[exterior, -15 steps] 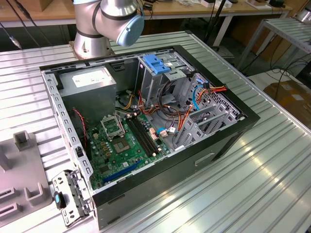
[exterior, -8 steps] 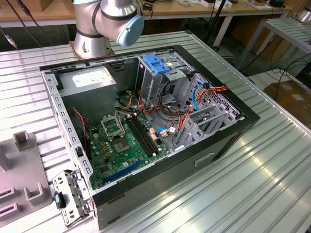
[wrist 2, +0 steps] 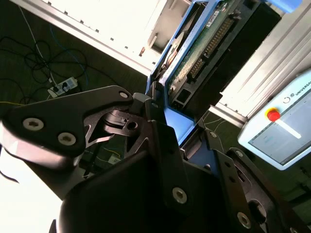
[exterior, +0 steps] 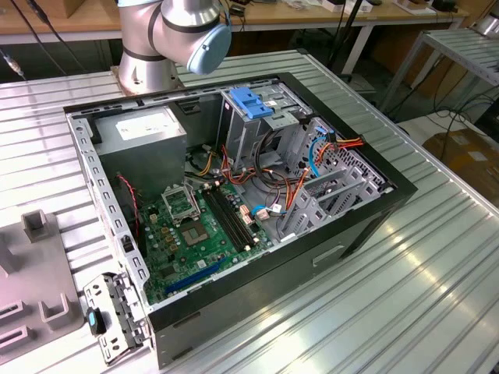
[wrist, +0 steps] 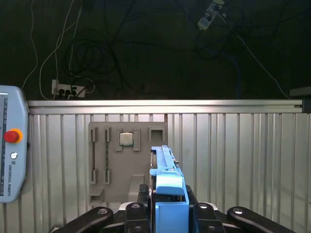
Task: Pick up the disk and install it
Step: 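Pick up the disk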
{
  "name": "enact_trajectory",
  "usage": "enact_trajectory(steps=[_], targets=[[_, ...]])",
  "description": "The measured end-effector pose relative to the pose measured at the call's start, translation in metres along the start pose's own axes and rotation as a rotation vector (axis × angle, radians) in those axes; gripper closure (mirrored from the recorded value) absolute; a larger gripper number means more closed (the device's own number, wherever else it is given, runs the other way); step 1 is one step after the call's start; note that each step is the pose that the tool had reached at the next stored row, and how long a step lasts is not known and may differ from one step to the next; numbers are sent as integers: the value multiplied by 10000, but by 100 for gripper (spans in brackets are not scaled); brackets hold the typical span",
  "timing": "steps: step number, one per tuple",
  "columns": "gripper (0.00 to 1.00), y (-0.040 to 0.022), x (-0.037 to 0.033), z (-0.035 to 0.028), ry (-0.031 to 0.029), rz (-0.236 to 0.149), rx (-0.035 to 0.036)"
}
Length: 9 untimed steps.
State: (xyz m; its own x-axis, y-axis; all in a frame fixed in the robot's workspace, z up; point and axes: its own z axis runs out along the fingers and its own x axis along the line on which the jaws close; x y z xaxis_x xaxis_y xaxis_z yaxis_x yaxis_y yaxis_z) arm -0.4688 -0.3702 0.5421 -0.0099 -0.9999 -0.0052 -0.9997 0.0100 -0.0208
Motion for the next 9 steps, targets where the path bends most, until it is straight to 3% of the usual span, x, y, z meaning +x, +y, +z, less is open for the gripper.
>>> enact_trajectory(steps=[2, 9], targets=[[63, -20, 1, 2, -1, -1, -4], [63, -273, 6, 51, 0, 1, -56]])
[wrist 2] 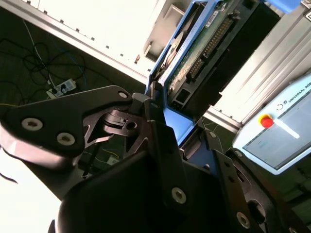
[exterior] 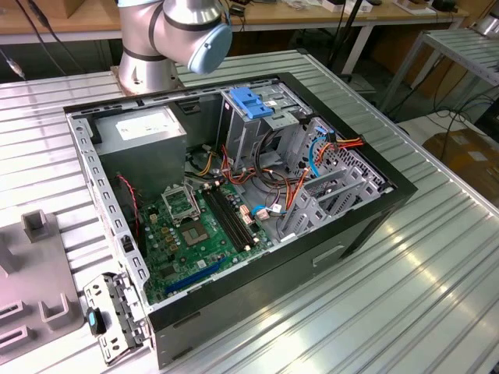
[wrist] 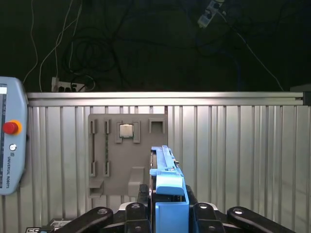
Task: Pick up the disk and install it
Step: 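Pick up the disk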
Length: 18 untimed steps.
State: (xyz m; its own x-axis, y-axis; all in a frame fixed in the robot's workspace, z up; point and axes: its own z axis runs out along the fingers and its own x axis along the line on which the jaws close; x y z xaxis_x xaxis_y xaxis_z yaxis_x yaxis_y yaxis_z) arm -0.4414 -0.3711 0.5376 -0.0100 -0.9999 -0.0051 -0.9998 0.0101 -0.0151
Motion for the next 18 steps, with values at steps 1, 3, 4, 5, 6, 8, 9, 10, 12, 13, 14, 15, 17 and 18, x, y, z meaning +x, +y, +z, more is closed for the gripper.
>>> enact_trajectory(steps=[1, 3, 4, 5, 6, 8, 9, 10, 12, 13, 14, 15, 17, 18], targets=[[63, -17, 6, 17, 0, 0, 0], [63, -42, 14, 37, 0, 0, -2], [63, -71, 15, 42, 0, 0, -1], [63, -92, 16, 44, 0, -1, -1], [63, -115, 17, 45, 0, 0, -1], [63, -154, 20, 46, 0, -1, -1], [63, -171, 22, 46, -1, 0, -1], [63, -188, 24, 47, 0, -1, -2], [63, -222, 28, 48, 0, -1, -2], [63, -239, 30, 48, 0, -1, -2], [63, -269, 35, 49, 0, -1, -2], [63, -289, 40, 49, 0, 0, -3], [63, -314, 49, 51, 0, 0, -2], [63, -324, 53, 50, 0, 0, -2]])
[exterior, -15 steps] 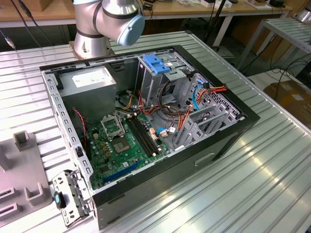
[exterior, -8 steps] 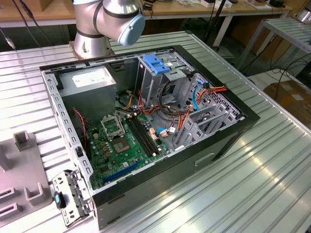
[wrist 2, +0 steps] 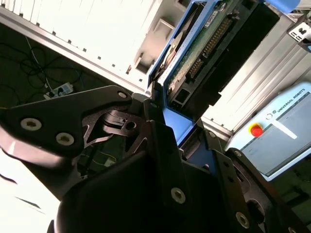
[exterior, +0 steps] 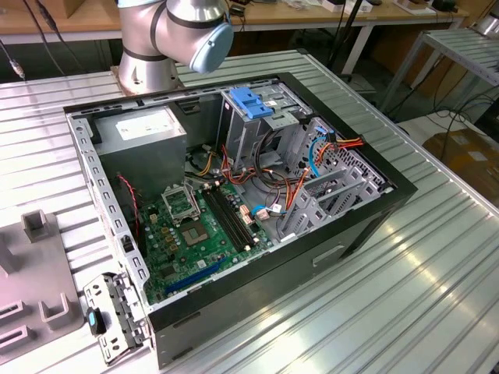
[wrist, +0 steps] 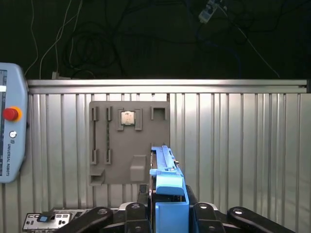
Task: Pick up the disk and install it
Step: 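Pick up the disk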
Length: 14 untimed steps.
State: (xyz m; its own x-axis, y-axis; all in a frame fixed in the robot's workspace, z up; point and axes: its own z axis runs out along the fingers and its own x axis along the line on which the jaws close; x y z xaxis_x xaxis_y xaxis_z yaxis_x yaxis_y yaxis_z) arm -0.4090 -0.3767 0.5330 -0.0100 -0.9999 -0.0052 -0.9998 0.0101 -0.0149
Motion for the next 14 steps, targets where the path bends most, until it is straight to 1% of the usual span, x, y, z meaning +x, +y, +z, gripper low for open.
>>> enact_trajectory(steps=[13, 14], targets=[[63, -169, 34, 3, -1, 0, 0], [63, -200, 39, 3, 0, 0, -2]])
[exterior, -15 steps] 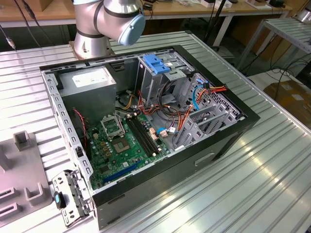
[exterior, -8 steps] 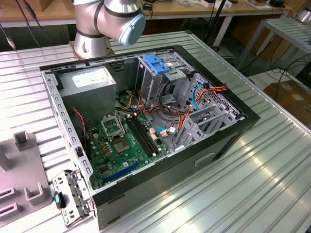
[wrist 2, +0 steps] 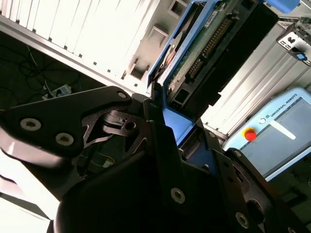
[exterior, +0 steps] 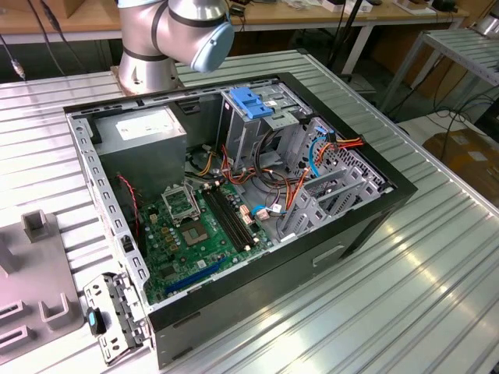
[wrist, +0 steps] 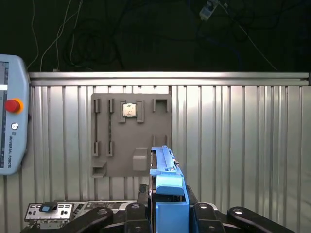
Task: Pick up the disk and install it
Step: 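Pick up the disk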
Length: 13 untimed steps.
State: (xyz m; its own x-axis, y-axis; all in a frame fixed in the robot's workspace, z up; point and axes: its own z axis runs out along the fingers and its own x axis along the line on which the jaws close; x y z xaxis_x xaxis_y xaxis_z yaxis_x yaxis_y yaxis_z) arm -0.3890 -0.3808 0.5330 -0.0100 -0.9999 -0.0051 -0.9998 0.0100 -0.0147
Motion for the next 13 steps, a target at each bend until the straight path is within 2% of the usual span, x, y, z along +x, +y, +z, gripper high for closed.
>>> enact_trajectory(steps=[3, 6, 13], targets=[[63, -49, 9, 0, 1, 0, -4], [63, -139, 21, 2, 0, -1, -14], [63, -269, 52, 4, 1, 0, -39]])
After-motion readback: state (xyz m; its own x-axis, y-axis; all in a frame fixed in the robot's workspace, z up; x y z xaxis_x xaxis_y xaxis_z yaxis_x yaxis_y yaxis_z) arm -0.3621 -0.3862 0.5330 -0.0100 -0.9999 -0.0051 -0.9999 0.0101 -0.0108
